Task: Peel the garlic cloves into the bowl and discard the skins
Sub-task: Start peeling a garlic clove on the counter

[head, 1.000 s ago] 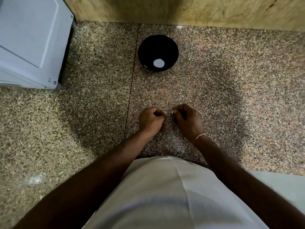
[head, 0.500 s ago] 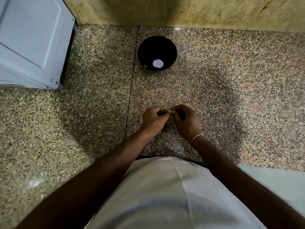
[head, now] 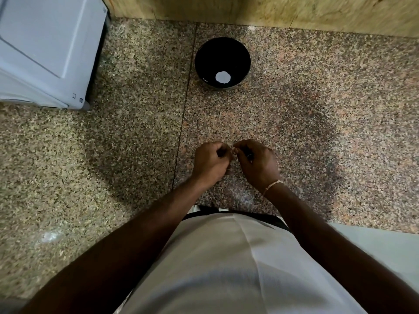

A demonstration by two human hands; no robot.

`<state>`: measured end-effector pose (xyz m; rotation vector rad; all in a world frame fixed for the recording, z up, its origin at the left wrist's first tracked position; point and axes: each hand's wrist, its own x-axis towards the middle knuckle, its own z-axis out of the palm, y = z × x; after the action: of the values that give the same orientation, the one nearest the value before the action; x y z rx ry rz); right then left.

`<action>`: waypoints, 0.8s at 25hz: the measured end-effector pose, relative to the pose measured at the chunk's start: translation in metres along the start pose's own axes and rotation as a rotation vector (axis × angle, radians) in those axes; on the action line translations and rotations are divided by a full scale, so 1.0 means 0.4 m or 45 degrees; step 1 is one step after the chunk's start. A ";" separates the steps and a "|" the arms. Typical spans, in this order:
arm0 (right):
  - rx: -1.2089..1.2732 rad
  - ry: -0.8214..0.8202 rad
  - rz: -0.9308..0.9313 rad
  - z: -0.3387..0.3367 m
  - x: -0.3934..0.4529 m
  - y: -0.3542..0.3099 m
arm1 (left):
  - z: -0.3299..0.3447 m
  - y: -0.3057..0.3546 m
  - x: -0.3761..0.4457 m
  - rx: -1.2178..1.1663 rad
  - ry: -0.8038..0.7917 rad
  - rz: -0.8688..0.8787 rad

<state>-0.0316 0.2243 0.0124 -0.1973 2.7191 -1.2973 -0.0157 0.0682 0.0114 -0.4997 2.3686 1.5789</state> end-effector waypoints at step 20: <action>0.409 -0.231 0.369 -0.010 0.042 -0.007 | -0.029 0.002 0.030 0.065 -0.148 0.123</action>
<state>-0.0487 0.2226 0.0163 0.1019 2.2489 -1.5154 -0.0273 0.0561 0.0120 -0.2789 2.3703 1.5382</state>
